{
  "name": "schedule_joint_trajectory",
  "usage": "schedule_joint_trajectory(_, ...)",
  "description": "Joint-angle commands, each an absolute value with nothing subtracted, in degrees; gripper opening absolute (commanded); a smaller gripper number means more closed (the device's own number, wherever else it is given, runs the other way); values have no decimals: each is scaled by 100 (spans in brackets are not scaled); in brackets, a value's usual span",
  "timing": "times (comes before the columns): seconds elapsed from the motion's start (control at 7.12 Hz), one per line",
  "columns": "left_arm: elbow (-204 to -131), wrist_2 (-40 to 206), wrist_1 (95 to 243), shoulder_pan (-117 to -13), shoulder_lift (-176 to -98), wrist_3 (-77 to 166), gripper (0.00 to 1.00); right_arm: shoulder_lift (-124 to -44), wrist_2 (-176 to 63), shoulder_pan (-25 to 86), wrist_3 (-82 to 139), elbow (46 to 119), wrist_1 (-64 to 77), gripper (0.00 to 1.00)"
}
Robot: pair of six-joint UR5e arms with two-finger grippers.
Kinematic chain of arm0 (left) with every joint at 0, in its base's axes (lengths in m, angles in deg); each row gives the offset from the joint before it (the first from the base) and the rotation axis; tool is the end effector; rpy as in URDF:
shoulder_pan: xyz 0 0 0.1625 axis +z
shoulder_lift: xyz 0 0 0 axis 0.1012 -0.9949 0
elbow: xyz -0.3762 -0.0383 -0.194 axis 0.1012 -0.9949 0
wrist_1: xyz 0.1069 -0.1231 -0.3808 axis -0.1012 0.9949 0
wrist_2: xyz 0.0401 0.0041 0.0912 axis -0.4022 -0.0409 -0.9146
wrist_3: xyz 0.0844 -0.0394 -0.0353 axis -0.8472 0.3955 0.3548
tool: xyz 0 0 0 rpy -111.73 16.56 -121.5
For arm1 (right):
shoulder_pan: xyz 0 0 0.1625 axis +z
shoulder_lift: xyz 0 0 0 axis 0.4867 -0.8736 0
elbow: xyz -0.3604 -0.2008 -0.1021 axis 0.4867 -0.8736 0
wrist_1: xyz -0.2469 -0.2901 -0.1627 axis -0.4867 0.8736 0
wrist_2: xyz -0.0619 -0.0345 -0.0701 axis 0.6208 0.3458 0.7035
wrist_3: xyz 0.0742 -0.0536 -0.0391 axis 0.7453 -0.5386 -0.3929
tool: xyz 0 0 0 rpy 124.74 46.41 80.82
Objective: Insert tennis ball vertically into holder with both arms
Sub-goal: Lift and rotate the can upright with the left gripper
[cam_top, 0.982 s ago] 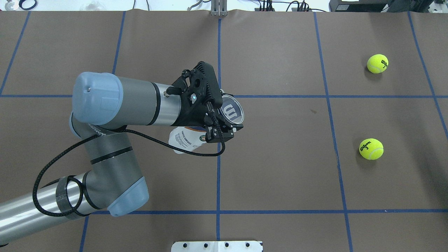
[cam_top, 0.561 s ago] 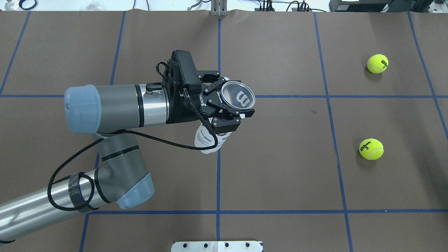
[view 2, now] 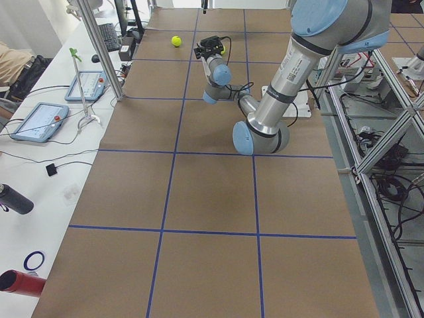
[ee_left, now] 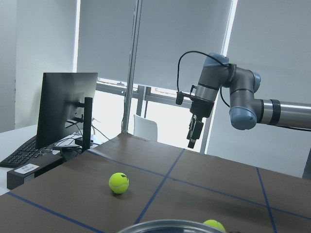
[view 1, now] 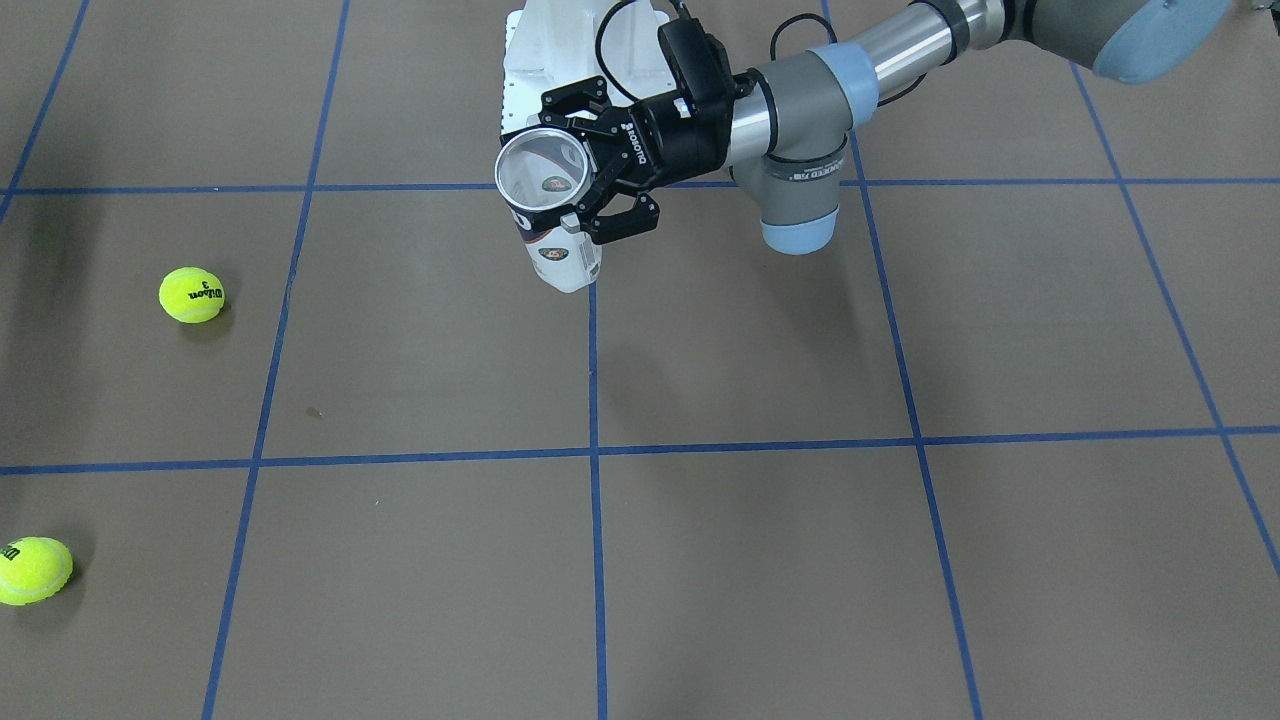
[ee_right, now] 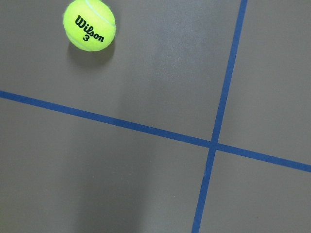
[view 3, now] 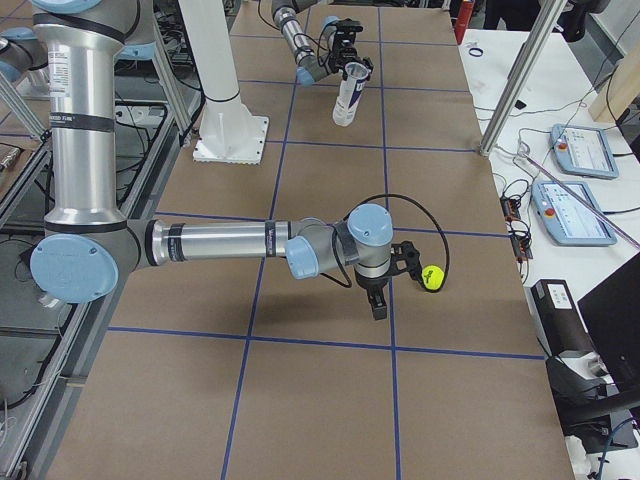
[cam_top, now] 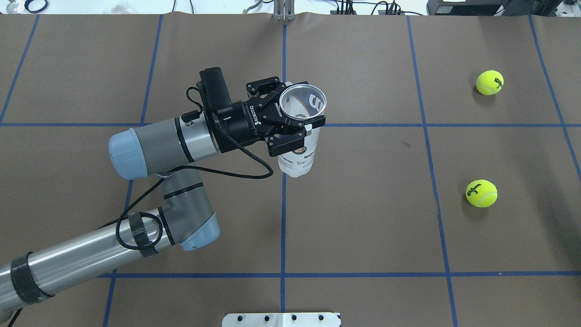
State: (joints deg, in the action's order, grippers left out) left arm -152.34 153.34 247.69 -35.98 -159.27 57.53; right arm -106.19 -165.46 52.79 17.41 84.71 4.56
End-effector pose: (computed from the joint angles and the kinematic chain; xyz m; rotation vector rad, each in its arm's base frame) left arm 0.4850 -0.4322 0.1543 1.6798 1.6366 0.3190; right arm -0.0032 -0.4973 0.6048 0.2231 -0.7567 -0.1615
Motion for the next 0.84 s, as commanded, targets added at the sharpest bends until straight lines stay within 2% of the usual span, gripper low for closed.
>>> schedule_joint_trajectory(0.0,-14572,15312,25572,-3587,-16049,5643,61,-10619,-16540,5279,1741,8467,456,99)
schedule_joint_trajectory(0.28,-14052,15575,25963,-3578,-16041,5634,62,-10619,-16540,5279,1741,8484,456,99)
schedule_joint_trajectory(0.7,-13690,15664,26209,-3543,-16023,5616,66,-10619,-16540,5279,1741,8467,456,99)
